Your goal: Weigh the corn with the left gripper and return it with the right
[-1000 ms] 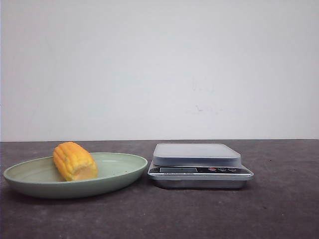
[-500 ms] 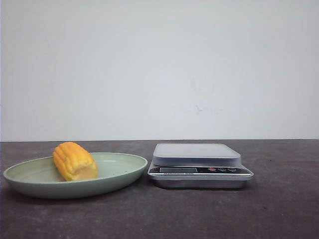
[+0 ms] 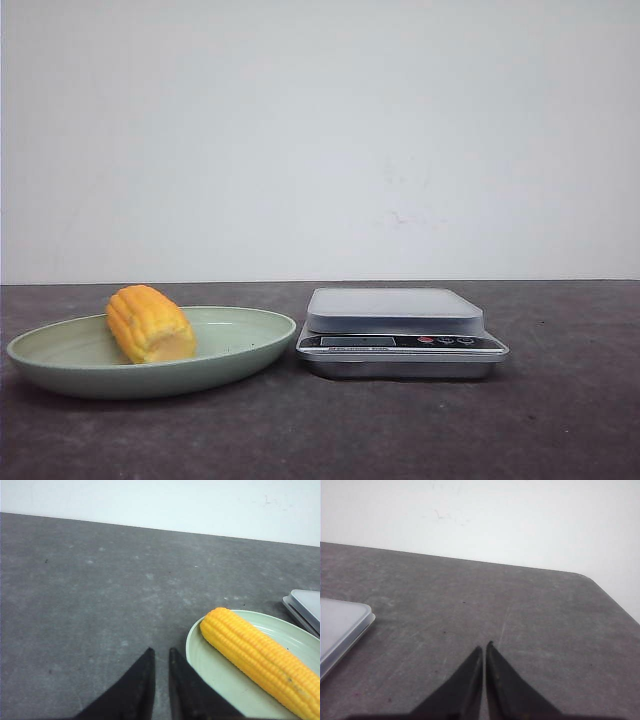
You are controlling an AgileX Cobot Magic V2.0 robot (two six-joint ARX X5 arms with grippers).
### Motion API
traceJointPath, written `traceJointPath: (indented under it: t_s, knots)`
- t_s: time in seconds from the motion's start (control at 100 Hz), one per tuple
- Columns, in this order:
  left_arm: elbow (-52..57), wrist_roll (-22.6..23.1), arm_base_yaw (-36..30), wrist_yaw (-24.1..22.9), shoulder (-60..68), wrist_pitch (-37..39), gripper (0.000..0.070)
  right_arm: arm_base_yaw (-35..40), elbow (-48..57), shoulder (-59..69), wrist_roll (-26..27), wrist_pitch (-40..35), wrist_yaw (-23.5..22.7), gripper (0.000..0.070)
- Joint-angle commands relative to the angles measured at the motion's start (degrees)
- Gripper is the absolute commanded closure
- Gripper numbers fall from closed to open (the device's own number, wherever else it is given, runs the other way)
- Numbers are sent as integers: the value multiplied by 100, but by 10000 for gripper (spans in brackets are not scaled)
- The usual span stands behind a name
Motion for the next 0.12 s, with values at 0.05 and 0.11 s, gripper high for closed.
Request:
traceJointPath:
  t_s: [0.05,0.11]
  knots:
    - [-98,-35,-2,26,-9,-26,684,11,-7,-7,50,66,0,693]
    - [-98,-37,-2,26,-9,-26,683,11,-7,-9,50,66,0,693]
